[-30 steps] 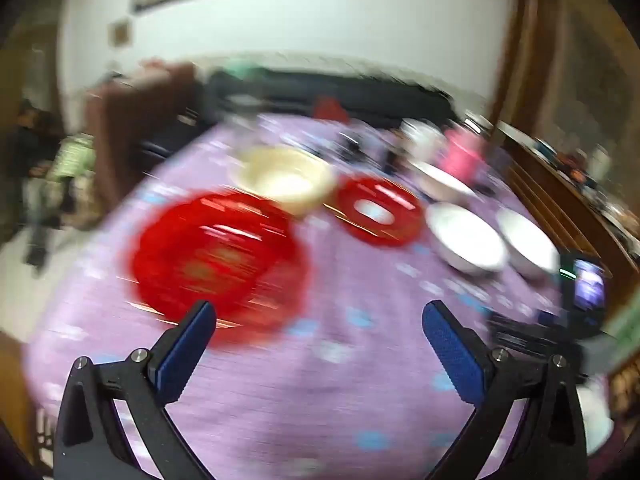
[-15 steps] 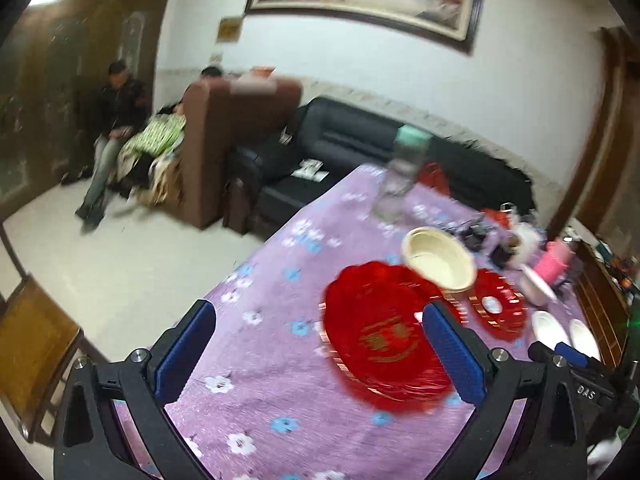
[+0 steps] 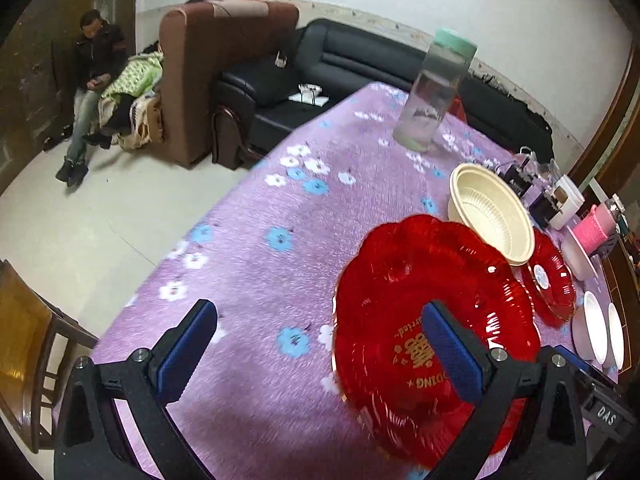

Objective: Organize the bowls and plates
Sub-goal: 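Close the left tool on the rim of the large red plate, then slide the large red plate along the table and open the left tool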

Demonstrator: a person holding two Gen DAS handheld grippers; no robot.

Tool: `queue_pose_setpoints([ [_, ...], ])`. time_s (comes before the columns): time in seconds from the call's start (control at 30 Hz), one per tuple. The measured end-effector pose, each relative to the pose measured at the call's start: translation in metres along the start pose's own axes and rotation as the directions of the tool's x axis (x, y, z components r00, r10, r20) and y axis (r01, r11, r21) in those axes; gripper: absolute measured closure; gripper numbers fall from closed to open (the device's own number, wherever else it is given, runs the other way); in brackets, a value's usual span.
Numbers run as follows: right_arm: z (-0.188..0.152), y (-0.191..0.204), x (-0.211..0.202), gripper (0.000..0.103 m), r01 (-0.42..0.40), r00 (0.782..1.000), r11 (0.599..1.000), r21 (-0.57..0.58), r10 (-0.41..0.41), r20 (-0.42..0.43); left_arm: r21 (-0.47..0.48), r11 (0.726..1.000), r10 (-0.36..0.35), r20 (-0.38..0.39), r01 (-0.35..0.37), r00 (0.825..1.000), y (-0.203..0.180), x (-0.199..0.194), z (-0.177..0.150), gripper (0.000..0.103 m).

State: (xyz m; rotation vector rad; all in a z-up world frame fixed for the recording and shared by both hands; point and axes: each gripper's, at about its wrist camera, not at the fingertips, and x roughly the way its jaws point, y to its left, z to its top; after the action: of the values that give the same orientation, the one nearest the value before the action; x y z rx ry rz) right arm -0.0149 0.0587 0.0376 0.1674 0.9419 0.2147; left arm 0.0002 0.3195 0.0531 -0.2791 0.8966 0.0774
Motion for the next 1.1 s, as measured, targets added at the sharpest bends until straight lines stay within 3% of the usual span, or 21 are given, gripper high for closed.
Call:
queue_pose_setpoints([
  [0.13, 0.001, 0.005, 0.012, 0.025, 0.021, 1.000, 1.000, -0.018, -0.021, -0.018, -0.006, 1.000, -0.002, -0.035, 0.002, 0.999, -0.002, 0.016, 0.002, 0.000],
  [0.3, -0.001, 0.007, 0.029, 0.037, 0.016, 0.998, 1.000, -0.015, -0.016, -0.055, 0.006, 1.000, -0.015, -0.076, 0.015, 0.997, -0.008, 0.029, 0.002, 0.001],
  [0.4, -0.001, 0.009, 0.035, 0.049, 0.004, 0.997, 1.000, -0.009, -0.005, -0.072, 0.020, 0.999, -0.023, -0.109, 0.025, 0.994, -0.012, 0.038, 0.002, 0.020],
  [0.47, -0.002, 0.010, 0.037, 0.060, -0.005, 0.997, 1.000, -0.008, 0.004, -0.081, 0.026, 0.998, -0.046, -0.149, 0.051, 0.988, -0.014, 0.045, 0.000, 0.044],
  [0.53, -0.002, 0.009, 0.039, 0.066, -0.014, 0.996, 1.000, -0.005, 0.013, -0.088, 0.026, 0.998, -0.054, -0.173, 0.060, 0.983, -0.016, 0.049, -0.002, 0.058],
  [0.67, -0.004, 0.010, 0.041, 0.077, -0.028, 0.996, 1.000, -0.003, 0.028, -0.089, 0.044, 0.998, -0.039, -0.161, 0.047, 0.986, -0.021, 0.048, -0.004, 0.078],
  [0.8, -0.005, 0.011, 0.042, 0.081, -0.012, 0.997, 1.000, -0.018, 0.010, -0.081, 0.022, 0.999, -0.033, -0.153, 0.037, 0.988, -0.016, 0.048, -0.005, 0.085],
  [0.87, -0.006, 0.011, 0.040, 0.088, -0.005, 0.997, 1.000, -0.020, 0.004, -0.075, 0.006, 0.999, -0.046, -0.155, 0.047, 0.987, -0.013, 0.046, -0.004, 0.086],
  [1.1, -0.008, 0.024, 0.020, 0.088, -0.006, 1.000, 0.998, -0.064, 0.005, -0.011, 0.009, 0.999, -0.047, -0.081, 0.047, 0.996, -0.011, 0.014, -0.003, 0.087],
])
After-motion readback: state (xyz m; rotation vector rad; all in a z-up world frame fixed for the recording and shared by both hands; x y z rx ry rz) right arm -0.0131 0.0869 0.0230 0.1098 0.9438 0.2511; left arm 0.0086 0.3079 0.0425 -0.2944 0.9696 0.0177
